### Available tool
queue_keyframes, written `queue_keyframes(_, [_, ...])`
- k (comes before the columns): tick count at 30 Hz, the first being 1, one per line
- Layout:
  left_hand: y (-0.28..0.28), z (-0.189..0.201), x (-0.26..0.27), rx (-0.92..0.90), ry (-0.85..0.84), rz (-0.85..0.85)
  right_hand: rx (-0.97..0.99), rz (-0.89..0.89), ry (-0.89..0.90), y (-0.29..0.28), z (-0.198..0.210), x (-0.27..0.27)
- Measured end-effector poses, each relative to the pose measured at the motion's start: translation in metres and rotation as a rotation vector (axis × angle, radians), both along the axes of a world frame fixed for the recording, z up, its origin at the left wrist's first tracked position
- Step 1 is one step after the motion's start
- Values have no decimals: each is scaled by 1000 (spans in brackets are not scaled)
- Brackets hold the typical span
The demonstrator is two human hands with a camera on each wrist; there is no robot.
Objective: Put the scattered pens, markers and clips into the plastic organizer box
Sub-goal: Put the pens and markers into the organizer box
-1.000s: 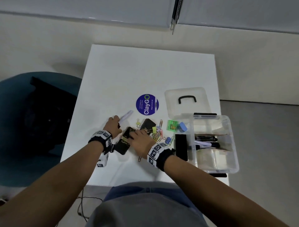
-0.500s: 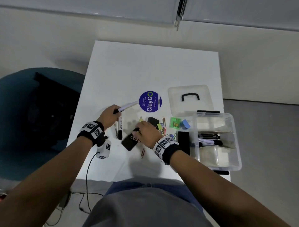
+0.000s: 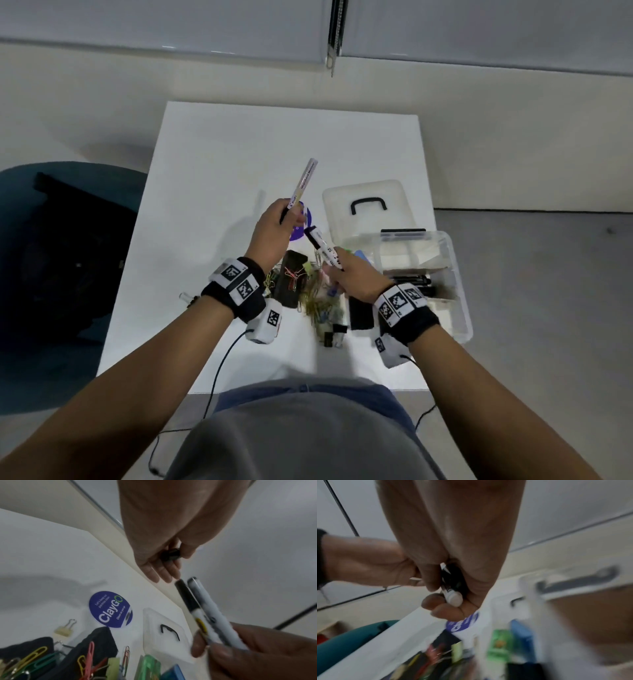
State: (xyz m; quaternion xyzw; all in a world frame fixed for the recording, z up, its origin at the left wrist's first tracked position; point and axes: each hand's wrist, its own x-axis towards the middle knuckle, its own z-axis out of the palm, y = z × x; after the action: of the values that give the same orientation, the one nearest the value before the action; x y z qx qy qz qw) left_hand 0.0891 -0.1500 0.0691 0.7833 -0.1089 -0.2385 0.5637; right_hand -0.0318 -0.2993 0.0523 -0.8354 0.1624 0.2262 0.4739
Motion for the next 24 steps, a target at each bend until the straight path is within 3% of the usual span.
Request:
queue_keyframes(6, [-42,-4,-45,131,-76,-246,-497,105,64,-97,38,-53])
queue_keyframes(9, [-66,-6,-65,210,-155,-440,-780,197,137,-125,46,-66])
queue_keyframes(12, [-86,-5,-75,279,-212,-555,-936,329,226,-135,39,-74])
queue_keyframes(15, [-99,-6,-81,365,-326,-589,-897,385,201,-129,17,-79])
queue_keyframes(17, [-104,-9,-85,405,-373,-603,-798,319,144,-128,7,-83])
queue_keyframes(24, [-114,-25,-98,598,-627,-593,-667,-225,-85,-157,6,-108])
